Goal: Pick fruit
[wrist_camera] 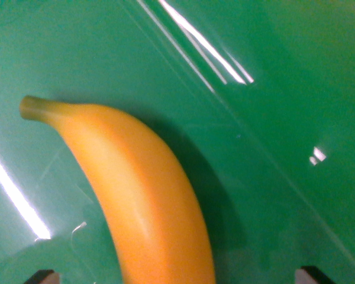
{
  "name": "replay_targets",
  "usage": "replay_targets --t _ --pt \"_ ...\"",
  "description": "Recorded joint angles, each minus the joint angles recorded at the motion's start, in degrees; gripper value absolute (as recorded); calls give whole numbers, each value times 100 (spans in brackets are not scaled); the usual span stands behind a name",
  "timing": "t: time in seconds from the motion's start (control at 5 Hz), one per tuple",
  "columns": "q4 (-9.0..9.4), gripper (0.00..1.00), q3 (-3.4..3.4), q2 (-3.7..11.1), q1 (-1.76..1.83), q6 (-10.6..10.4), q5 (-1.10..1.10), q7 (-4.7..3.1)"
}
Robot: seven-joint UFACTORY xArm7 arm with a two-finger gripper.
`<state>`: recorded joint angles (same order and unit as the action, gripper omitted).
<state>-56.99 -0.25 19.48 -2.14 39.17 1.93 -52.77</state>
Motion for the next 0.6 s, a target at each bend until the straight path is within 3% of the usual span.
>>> replay_targets --t 0.2,0.4,0.6 --pt "0 0 0 0 0 0 0 0" --pt "67 0 -10 47 -6 -101 -7 -96" --pt "67 0 -10 47 -6 -101 -7 -96"
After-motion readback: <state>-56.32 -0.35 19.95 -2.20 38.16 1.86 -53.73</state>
